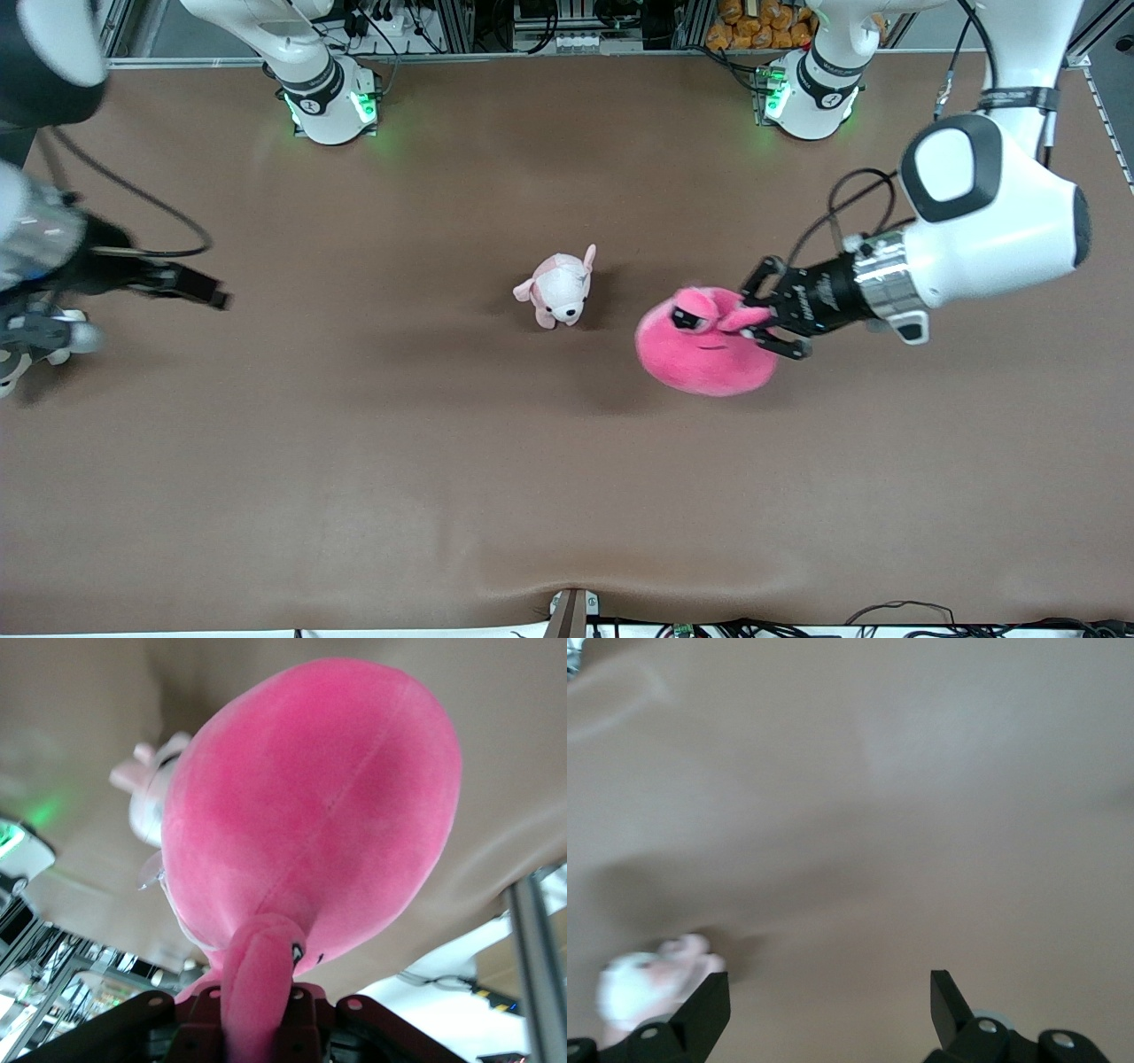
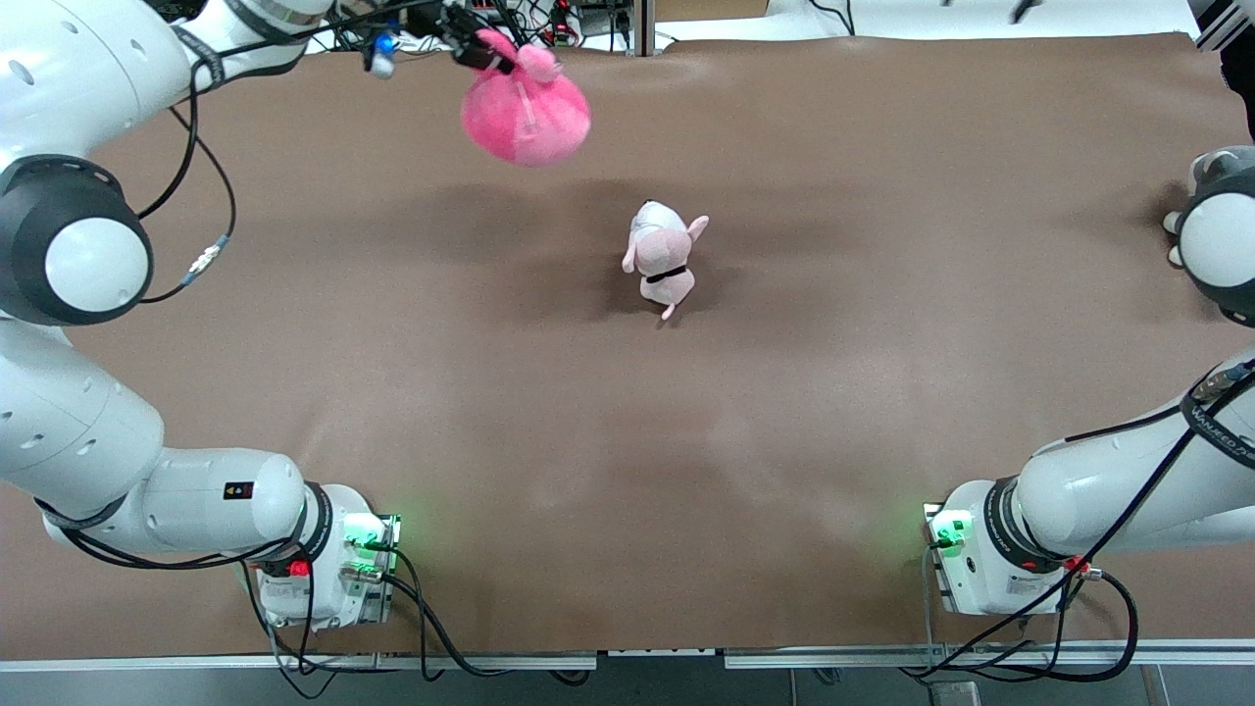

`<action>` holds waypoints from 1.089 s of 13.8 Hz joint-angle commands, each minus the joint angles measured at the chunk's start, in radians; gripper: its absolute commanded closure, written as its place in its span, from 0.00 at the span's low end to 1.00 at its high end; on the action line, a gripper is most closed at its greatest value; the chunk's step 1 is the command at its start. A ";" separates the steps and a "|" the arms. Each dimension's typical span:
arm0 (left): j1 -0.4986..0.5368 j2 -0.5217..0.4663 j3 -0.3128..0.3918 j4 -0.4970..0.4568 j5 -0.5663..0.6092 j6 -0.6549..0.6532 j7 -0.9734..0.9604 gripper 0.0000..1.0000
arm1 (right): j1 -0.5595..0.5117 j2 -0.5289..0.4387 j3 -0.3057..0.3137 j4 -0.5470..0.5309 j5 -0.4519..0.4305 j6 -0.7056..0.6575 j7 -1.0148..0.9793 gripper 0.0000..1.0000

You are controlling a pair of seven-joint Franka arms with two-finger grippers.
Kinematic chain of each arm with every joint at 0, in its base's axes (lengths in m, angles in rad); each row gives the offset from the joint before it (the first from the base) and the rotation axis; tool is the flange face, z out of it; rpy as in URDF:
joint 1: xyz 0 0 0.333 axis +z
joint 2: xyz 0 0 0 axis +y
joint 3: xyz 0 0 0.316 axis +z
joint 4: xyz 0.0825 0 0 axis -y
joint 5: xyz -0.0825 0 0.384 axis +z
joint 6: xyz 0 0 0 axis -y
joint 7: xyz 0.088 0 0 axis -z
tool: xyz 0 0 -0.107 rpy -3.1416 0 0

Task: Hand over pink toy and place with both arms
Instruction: 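Lift the pink plush with the left gripper while the right gripper reaches it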

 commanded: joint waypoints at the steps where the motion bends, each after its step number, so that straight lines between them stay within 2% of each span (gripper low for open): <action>1: -0.097 0.016 0.000 0.098 -0.020 0.000 -0.136 1.00 | 0.075 0.015 -0.005 0.019 0.160 -0.022 0.423 0.00; 4: -0.180 0.019 0.000 0.135 -0.019 0.038 -0.239 1.00 | 0.182 0.044 -0.007 0.020 0.246 0.007 0.763 0.00; 8: -0.267 0.017 0.000 0.149 -0.017 0.109 -0.334 1.00 | 0.214 0.064 -0.007 0.019 0.376 0.130 1.208 0.00; 10: -0.302 0.019 0.000 0.147 -0.014 0.135 -0.358 1.00 | 0.247 0.085 -0.007 0.020 0.409 0.207 1.410 0.00; 12: -0.331 0.024 0.000 0.147 -0.013 0.175 -0.377 1.00 | 0.279 0.098 -0.007 0.019 0.410 0.264 1.536 0.00; 15: -0.379 0.053 0.000 0.146 -0.009 0.259 -0.396 1.00 | 0.329 0.110 -0.007 0.019 0.410 0.264 1.600 0.00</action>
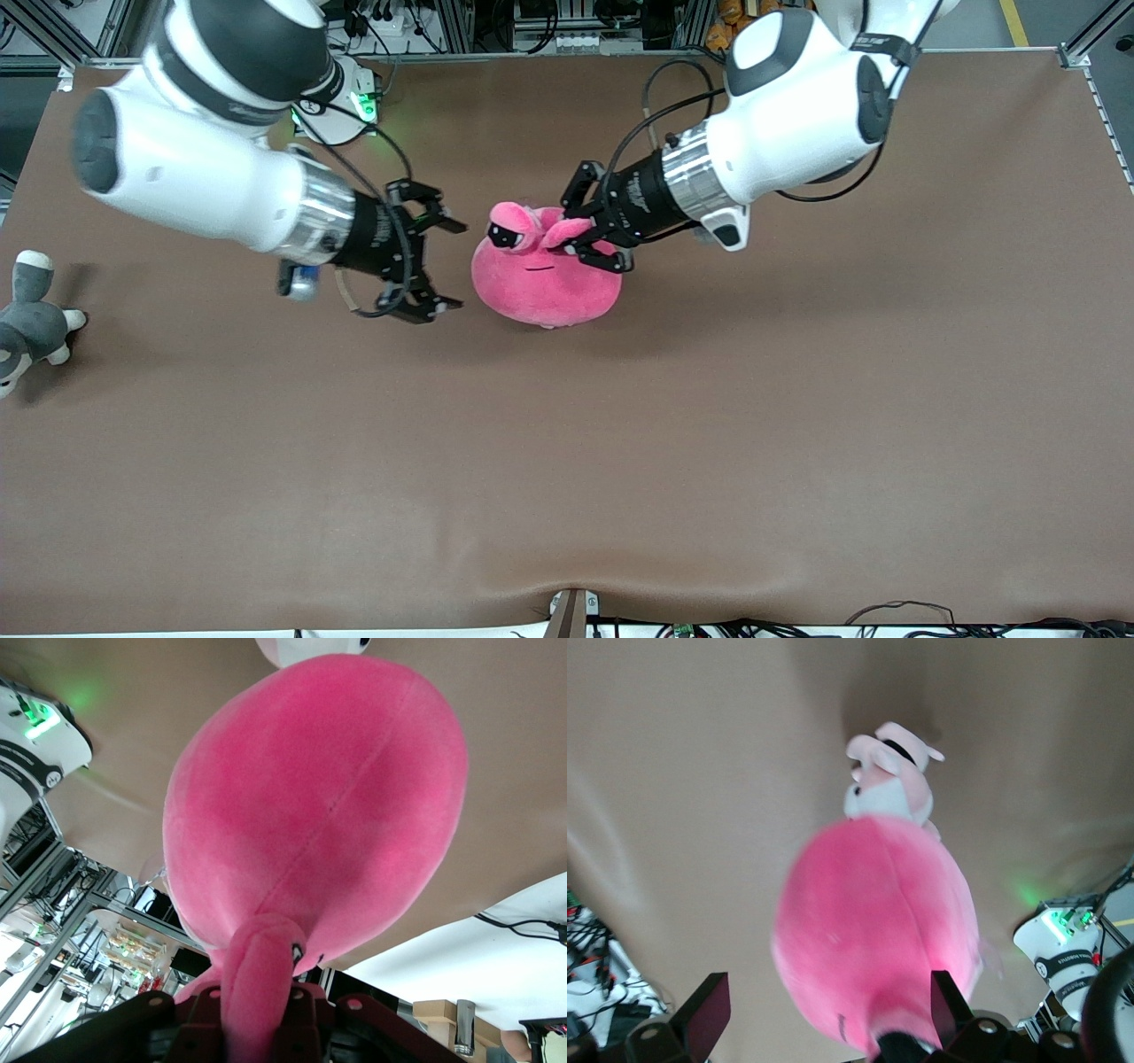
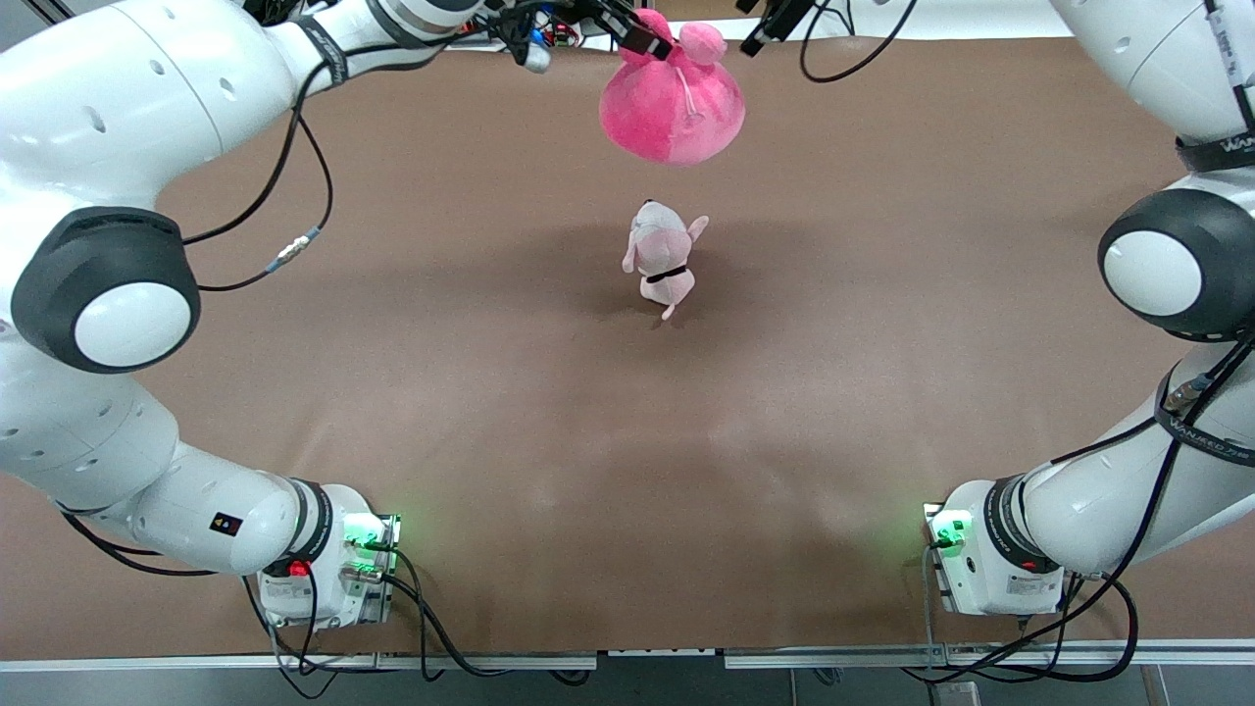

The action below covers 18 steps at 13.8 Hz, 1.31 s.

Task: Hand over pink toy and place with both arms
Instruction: 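Grasp the pink plush with the right gripper while the left gripper opens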

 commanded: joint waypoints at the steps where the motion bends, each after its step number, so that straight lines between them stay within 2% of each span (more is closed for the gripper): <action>1: -0.041 0.033 0.004 0.025 -0.003 0.069 -0.027 1.00 | 0.049 0.019 -0.008 0.019 0.015 0.003 0.086 0.00; 2: -0.047 0.043 0.004 0.025 -0.003 0.080 -0.027 1.00 | 0.063 0.019 -0.008 0.017 0.011 0.002 0.100 0.00; 4: -0.049 0.046 0.004 0.023 -0.003 0.092 -0.029 1.00 | 0.075 0.021 -0.008 0.002 0.007 0.002 0.102 0.14; 5: -0.050 0.049 0.004 0.023 -0.002 0.092 -0.029 1.00 | 0.091 0.022 -0.010 -0.004 0.000 0.000 0.097 0.37; 6: -0.055 0.047 0.004 0.023 -0.002 0.092 -0.029 1.00 | 0.097 0.022 -0.010 -0.007 -0.017 0.002 0.094 0.82; 7: -0.055 0.046 0.004 0.023 -0.002 0.092 -0.030 1.00 | 0.102 0.022 -0.010 -0.007 -0.040 0.002 0.091 1.00; 11: -0.050 0.044 0.004 0.025 -0.005 0.091 -0.044 1.00 | 0.080 0.021 -0.014 -0.006 -0.060 -0.007 0.103 1.00; 12: -0.044 0.044 0.004 0.025 -0.008 0.091 -0.050 0.73 | 0.068 0.021 -0.016 -0.006 -0.060 -0.009 0.104 1.00; 13: -0.044 0.044 0.006 0.026 -0.008 0.086 -0.056 0.01 | 0.042 0.021 -0.016 -0.006 -0.060 -0.010 0.102 1.00; 18: -0.038 0.037 0.012 0.026 -0.002 0.068 -0.057 0.00 | -0.154 0.014 -0.015 0.004 -0.054 -0.041 0.041 1.00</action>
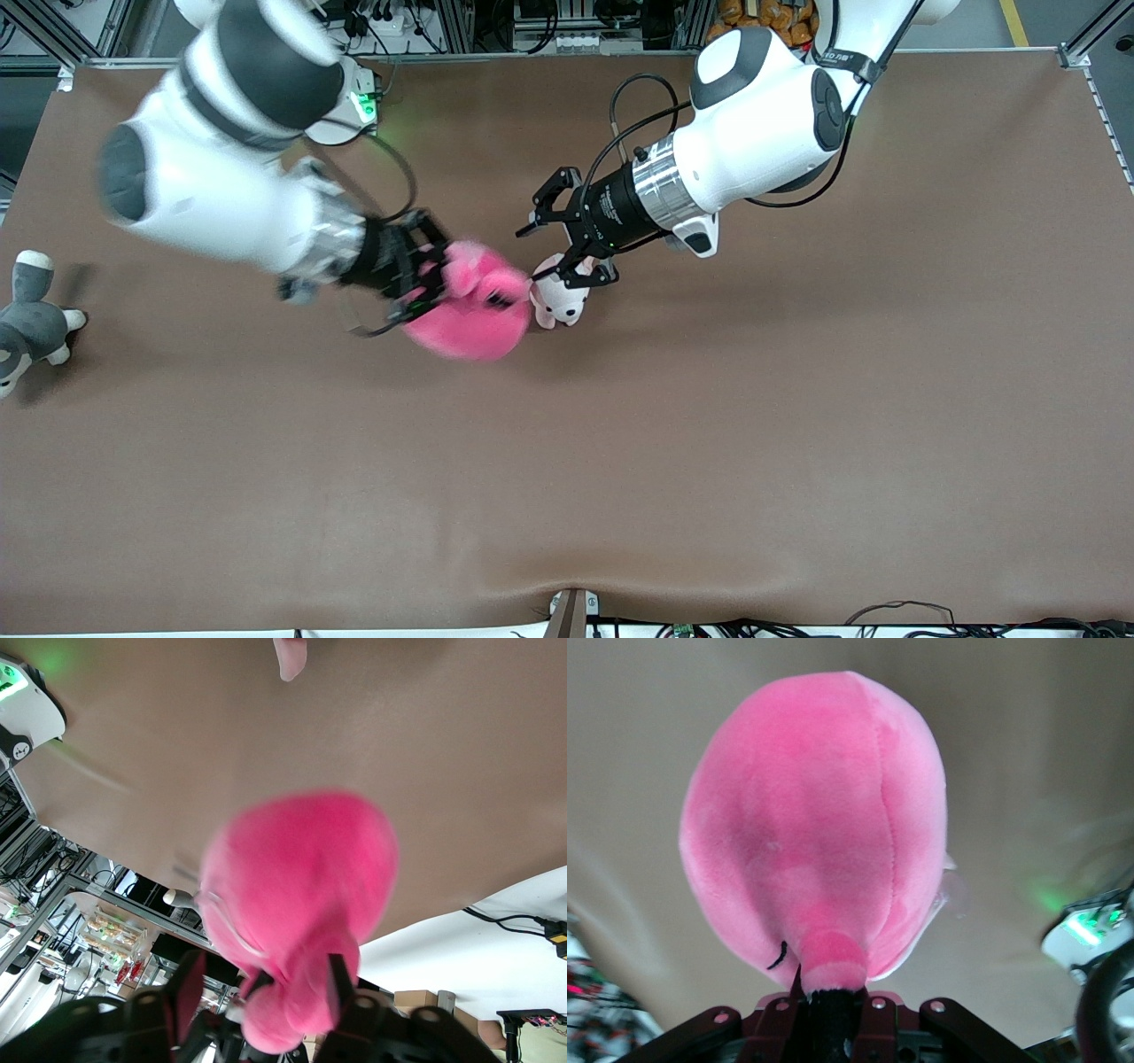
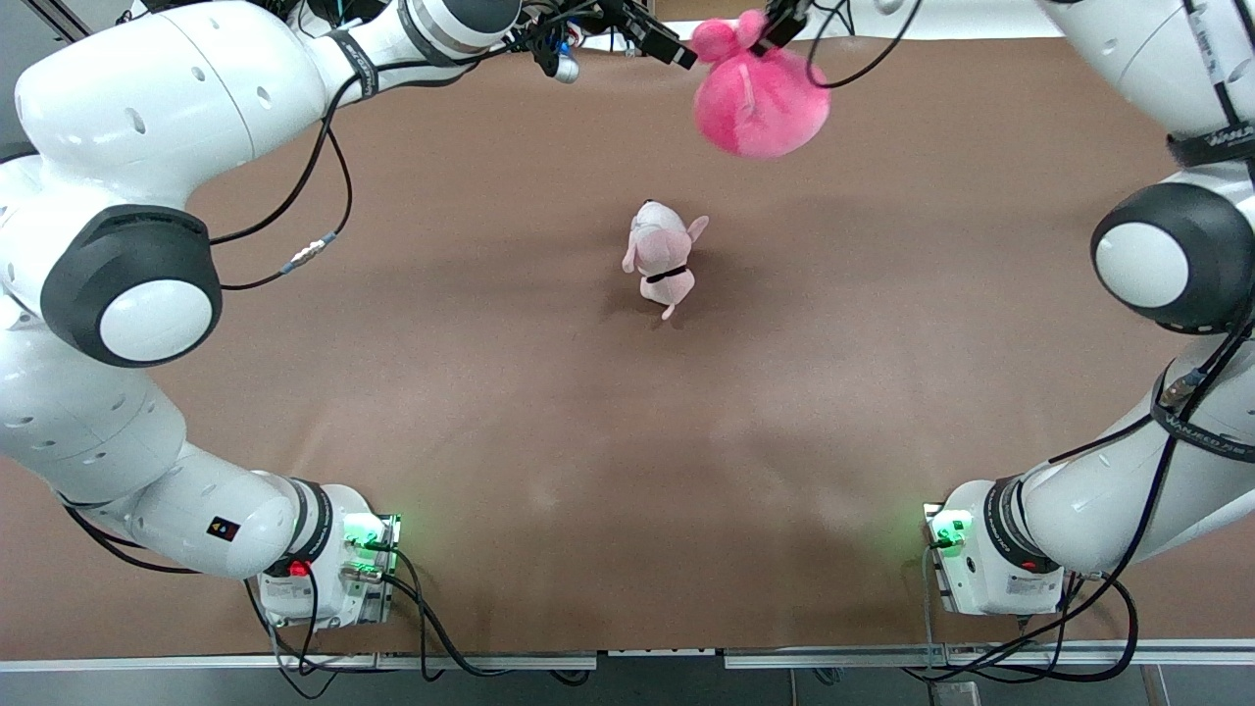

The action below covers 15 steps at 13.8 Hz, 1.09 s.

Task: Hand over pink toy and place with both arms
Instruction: 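Carry the plush with the right gripper while the left gripper withdraws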

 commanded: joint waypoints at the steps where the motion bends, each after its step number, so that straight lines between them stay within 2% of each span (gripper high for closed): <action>1: -0.001 -0.009 0.012 0.011 -0.002 -0.032 -0.021 0.00 | -0.132 -0.005 0.016 0.013 -0.002 -0.019 -0.085 1.00; 3: 0.025 -0.026 0.017 0.014 0.019 -0.078 -0.021 0.00 | -0.244 0.003 0.014 0.005 -0.005 -0.061 -0.206 1.00; 5: 0.055 -0.046 0.018 0.032 0.068 -0.139 -0.021 0.00 | -0.362 0.033 0.014 0.003 0.000 -0.146 -0.431 1.00; 8: 0.111 -0.060 0.017 0.095 0.191 -0.283 -0.020 0.00 | -0.503 0.174 0.014 0.002 -0.003 -0.148 -0.848 1.00; 11: 0.154 -0.064 0.014 0.129 0.381 -0.432 0.014 0.00 | -0.634 0.302 0.014 0.002 0.000 -0.149 -1.183 1.00; 14: 0.156 -0.089 0.015 0.130 0.547 -0.550 0.252 0.00 | -0.686 0.378 0.014 0.000 -0.003 -0.137 -1.351 1.00; 15: 0.164 -0.090 0.017 0.132 0.588 -0.607 0.344 0.00 | -0.704 0.391 0.014 0.002 0.005 -0.137 -1.394 0.92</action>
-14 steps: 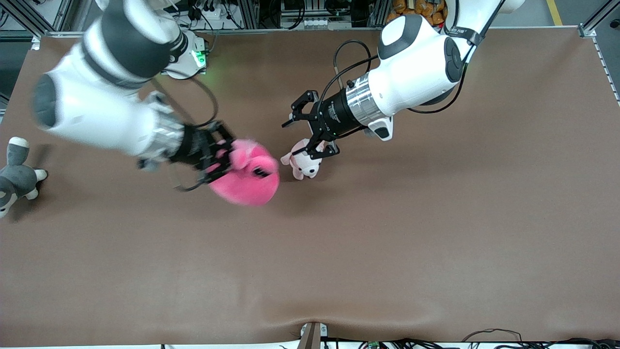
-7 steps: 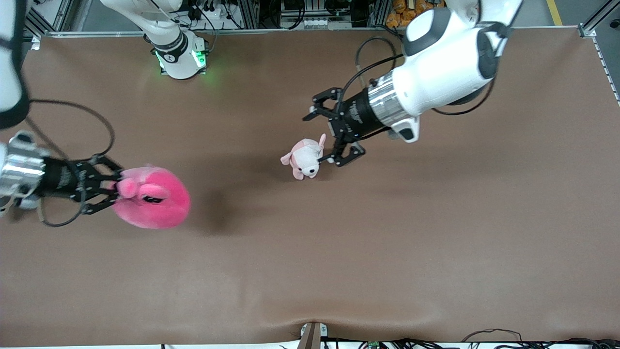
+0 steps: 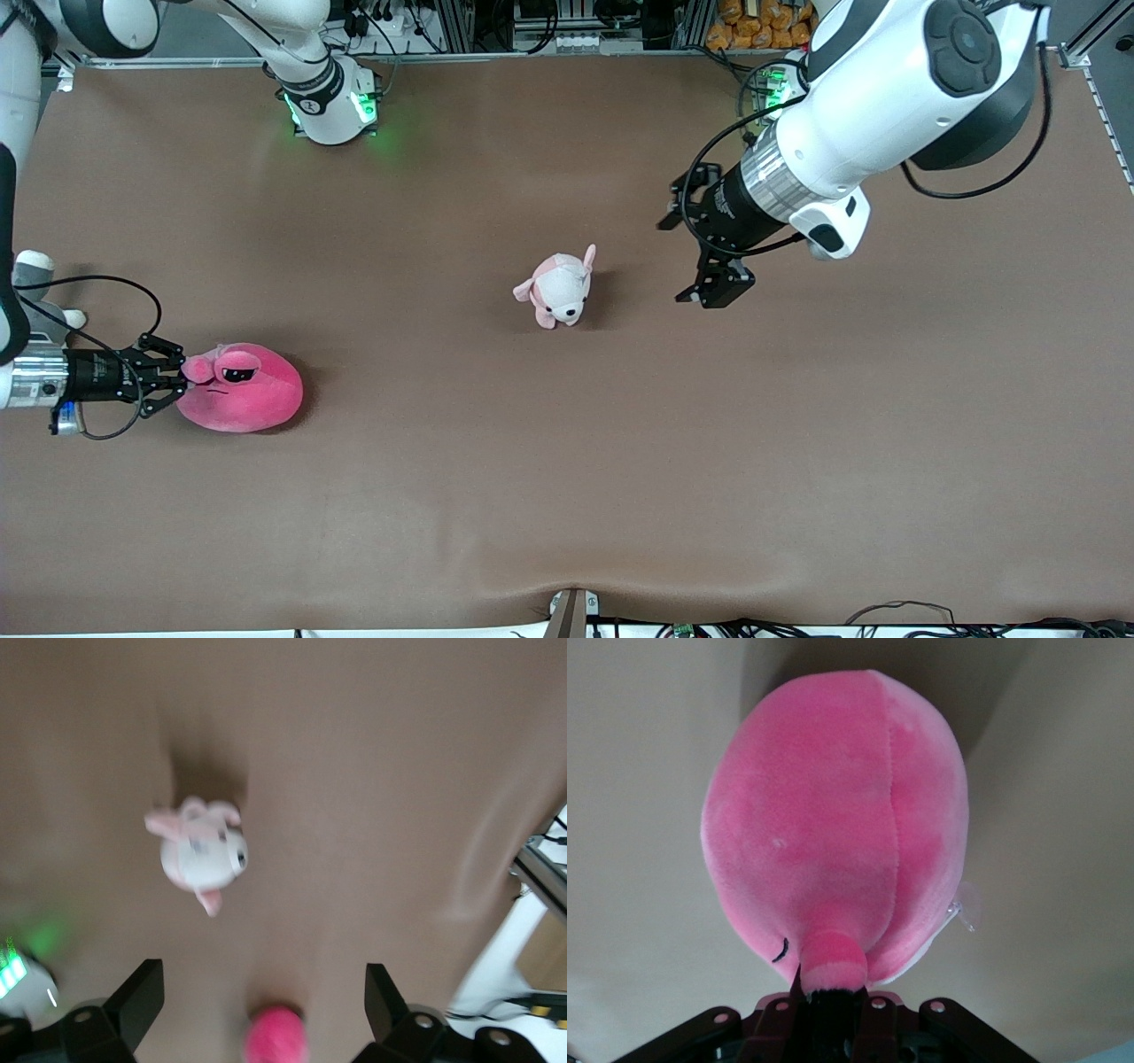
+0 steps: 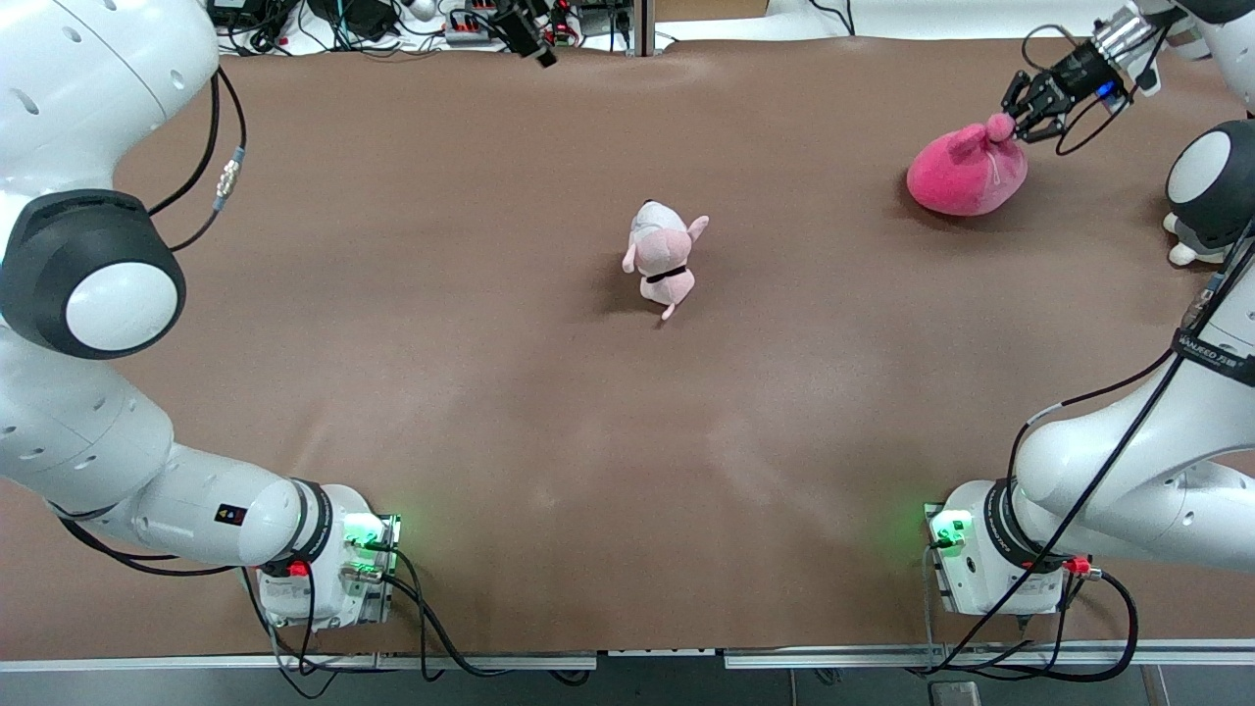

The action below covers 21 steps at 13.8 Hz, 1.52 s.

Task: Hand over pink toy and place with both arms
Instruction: 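Carry the plush with the right gripper while the left gripper withdraws, then lower the plush, open the right gripper while the left gripper returns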

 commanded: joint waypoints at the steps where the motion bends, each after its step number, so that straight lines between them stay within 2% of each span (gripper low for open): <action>1: 0.032 -0.021 -0.004 0.005 0.114 -0.133 0.240 0.00 | -0.037 0.018 0.024 0.031 0.006 -0.014 -0.087 0.22; 2: 0.054 -0.020 -0.007 0.006 0.134 -0.173 0.346 0.00 | -0.029 0.009 0.027 0.039 0.003 -0.026 -0.082 0.00; 4: 0.059 -0.021 0.002 0.006 0.177 -0.230 0.552 0.00 | -0.014 -0.020 0.050 0.083 0.005 -0.081 -0.085 0.00; 5: 0.060 -0.021 -0.003 0.006 0.221 -0.254 0.647 0.00 | -0.003 -0.025 0.072 0.149 0.000 -0.128 -0.080 0.00; 7: 0.060 -0.021 -0.004 0.006 0.278 -0.268 0.849 0.00 | 0.062 -0.034 0.080 0.301 -0.073 -0.226 -0.085 0.00; 8: 0.062 -0.032 0.002 0.008 0.296 -0.273 0.943 0.00 | 0.093 -0.046 0.081 0.344 -0.110 -0.245 -0.089 0.00; 10: 0.075 -0.058 0.042 0.006 0.325 -0.277 1.128 0.00 | 0.135 -0.132 0.081 0.352 -0.135 -0.259 -0.091 0.00; 12: 0.121 -0.069 0.056 0.008 0.329 -0.314 1.319 0.00 | 0.202 -0.191 0.081 0.352 -0.216 -0.277 -0.103 0.00; 13: 0.160 -0.101 0.057 0.006 0.330 -0.323 1.412 0.00 | 0.245 -0.228 0.083 0.352 -0.289 -0.280 -0.161 0.00; 16: 0.262 -0.147 0.057 0.006 0.329 -0.339 1.650 0.00 | 0.386 -0.342 0.083 0.346 -0.565 -0.302 -0.525 0.00; 17: 0.293 -0.162 0.056 0.005 0.327 -0.342 1.704 0.00 | 0.405 -0.366 0.081 0.344 -0.596 -0.337 -0.593 0.00; 19: 0.332 -0.191 0.057 0.000 0.326 -0.400 1.796 0.00 | 0.402 -0.414 0.083 0.318 -0.589 -0.379 -0.606 0.00; 21: 0.373 -0.198 0.057 -0.005 0.323 -0.420 1.876 0.00 | 0.355 -0.487 0.080 0.208 -0.529 -0.360 -0.609 0.00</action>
